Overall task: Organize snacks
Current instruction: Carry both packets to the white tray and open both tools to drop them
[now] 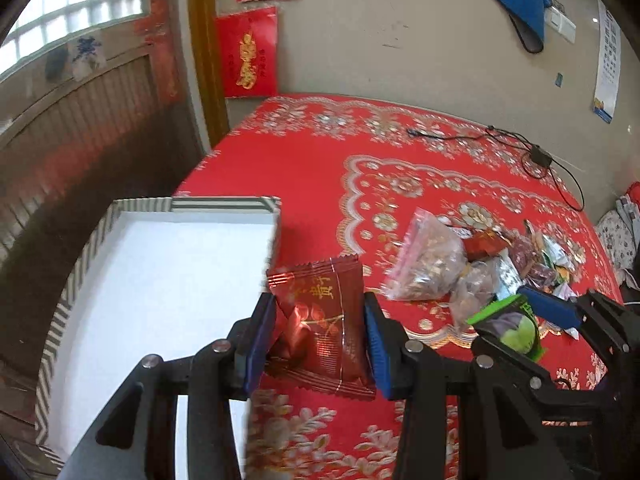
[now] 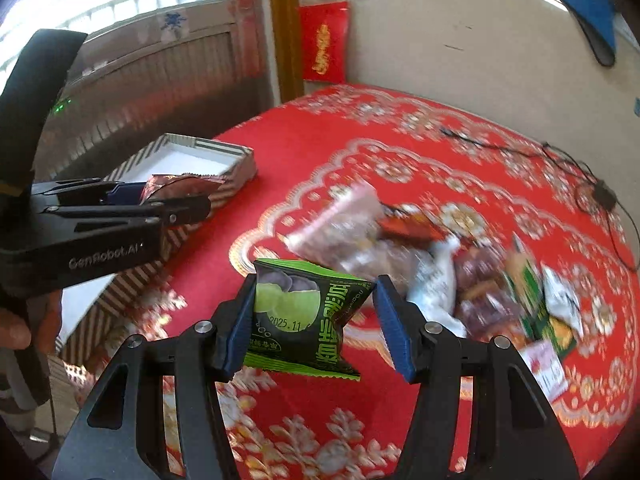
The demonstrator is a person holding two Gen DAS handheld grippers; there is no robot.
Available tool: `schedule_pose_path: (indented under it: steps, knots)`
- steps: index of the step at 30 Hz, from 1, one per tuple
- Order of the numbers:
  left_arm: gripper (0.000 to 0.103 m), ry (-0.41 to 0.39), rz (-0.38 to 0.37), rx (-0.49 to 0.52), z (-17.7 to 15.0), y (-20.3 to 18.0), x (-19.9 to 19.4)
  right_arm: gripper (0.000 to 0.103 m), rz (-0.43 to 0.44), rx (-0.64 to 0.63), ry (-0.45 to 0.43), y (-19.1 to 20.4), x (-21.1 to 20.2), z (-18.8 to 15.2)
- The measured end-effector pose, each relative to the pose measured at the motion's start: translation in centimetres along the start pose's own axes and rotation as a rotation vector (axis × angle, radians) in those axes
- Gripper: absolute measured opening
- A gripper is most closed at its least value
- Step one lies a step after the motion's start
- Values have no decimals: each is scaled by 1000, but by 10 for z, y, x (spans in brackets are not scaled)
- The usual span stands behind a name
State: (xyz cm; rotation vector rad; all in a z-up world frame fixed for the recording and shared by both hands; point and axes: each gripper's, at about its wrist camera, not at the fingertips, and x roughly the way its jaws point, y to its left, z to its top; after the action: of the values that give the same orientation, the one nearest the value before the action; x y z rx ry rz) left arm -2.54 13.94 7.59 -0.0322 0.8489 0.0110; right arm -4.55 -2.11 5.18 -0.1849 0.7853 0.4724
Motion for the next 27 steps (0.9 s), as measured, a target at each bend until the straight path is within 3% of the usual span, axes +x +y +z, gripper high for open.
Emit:
schedule_pose_path:
  steps: [10,17,27]
  knots:
    - [46,26,72,-93,26,78,5,57,82,-99,-48,53,27,56]
    - [46,126,132,-196,39,136,53,57,143,-153,-43,86,74,92]
    - [46,201,194,-264,35,163,95,57,174,-235,12,121,143,112]
